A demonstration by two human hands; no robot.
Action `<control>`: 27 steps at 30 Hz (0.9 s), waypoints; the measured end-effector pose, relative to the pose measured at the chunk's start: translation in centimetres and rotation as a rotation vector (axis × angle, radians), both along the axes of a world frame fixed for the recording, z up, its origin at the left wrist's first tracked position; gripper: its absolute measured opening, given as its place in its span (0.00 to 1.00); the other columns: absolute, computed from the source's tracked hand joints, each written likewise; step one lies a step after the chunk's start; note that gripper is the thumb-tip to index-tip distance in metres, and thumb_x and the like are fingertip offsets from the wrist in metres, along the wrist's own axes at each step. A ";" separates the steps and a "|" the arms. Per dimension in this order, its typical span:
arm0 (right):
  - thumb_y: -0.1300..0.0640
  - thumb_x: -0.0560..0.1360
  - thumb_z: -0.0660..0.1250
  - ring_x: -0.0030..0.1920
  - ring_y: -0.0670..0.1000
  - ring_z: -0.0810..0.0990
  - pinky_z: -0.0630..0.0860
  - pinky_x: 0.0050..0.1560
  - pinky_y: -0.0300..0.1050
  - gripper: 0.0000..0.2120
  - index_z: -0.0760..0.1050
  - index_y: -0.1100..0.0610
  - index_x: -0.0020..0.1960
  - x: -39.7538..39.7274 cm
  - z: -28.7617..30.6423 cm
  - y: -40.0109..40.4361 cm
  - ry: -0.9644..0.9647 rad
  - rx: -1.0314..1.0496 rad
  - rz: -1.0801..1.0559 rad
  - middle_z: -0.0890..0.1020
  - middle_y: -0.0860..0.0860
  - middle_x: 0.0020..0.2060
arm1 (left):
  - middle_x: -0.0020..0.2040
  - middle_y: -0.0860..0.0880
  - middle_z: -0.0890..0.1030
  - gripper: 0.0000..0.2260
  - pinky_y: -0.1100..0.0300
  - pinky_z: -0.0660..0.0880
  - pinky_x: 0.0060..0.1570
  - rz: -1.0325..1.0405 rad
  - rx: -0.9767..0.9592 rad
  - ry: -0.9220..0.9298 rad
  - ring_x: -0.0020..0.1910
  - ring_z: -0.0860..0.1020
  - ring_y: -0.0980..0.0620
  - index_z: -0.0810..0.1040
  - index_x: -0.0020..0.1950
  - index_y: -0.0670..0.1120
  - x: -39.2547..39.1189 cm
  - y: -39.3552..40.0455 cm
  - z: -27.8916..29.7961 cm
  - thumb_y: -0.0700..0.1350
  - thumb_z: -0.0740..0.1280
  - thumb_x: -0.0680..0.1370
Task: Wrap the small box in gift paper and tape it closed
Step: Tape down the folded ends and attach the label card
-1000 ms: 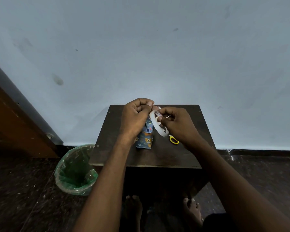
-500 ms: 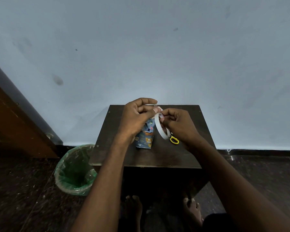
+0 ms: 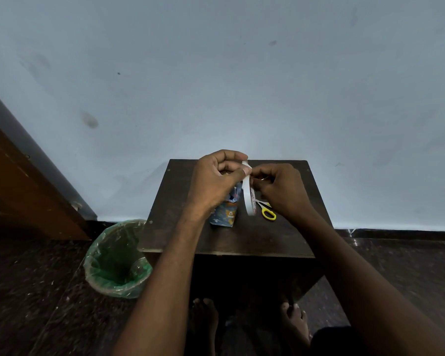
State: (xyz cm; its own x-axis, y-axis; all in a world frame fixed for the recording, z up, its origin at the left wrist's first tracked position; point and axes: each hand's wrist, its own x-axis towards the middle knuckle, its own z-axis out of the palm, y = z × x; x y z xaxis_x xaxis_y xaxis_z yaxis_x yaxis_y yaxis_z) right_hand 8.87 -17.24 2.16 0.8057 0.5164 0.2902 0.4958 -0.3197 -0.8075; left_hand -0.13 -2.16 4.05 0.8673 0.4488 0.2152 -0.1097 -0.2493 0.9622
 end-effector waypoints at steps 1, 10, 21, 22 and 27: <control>0.61 0.75 0.75 0.37 0.48 0.84 0.81 0.41 0.54 0.08 0.88 0.48 0.47 0.1 0.0 0.0 0.006 -0.002 -0.008 0.86 0.44 0.35 | 0.43 0.48 0.89 0.09 0.55 0.82 0.55 -0.003 -0.004 -0.003 0.46 0.87 0.53 0.85 0.57 0.45 0.0 -0.1 0.0 0.38 0.78 0.77; 0.61 0.73 0.75 0.30 0.42 0.75 0.70 0.35 0.41 0.10 0.87 0.46 0.44 0.3 -0.1 0.0 -0.065 -0.027 -0.051 0.83 0.44 0.30 | 0.43 0.49 0.89 0.09 0.55 0.81 0.55 0.018 0.017 -0.048 0.48 0.88 0.52 0.84 0.58 0.46 0.3 -0.3 -0.2 0.38 0.76 0.78; 0.64 0.76 0.72 0.37 0.47 0.82 0.74 0.37 0.43 0.11 0.88 0.49 0.47 -0.3 -0.4 0.3 -0.096 0.062 -0.037 0.86 0.45 0.36 | 0.44 0.49 0.89 0.18 0.61 0.80 0.56 0.005 0.033 -0.058 0.48 0.87 0.55 0.80 0.69 0.47 0.3 -0.1 -0.1 0.39 0.76 0.79; 0.64 0.75 0.72 0.38 0.47 0.83 0.74 0.38 0.43 0.12 0.88 0.49 0.48 -0.4 -0.4 0.3 -0.095 0.075 -0.043 0.86 0.44 0.37 | 0.45 0.49 0.89 0.21 0.60 0.80 0.61 0.001 0.025 -0.049 0.50 0.87 0.55 0.79 0.72 0.46 0.2 0.0 -0.1 0.39 0.77 0.79; 0.66 0.74 0.72 0.40 0.42 0.83 0.75 0.40 0.36 0.13 0.89 0.49 0.48 -0.7 0.0 0.5 -0.138 0.099 -0.068 0.86 0.39 0.37 | 0.47 0.48 0.90 0.19 0.51 0.80 0.67 -0.030 -0.046 -0.001 0.54 0.88 0.51 0.82 0.69 0.45 0.0 0.4 0.3 0.40 0.78 0.78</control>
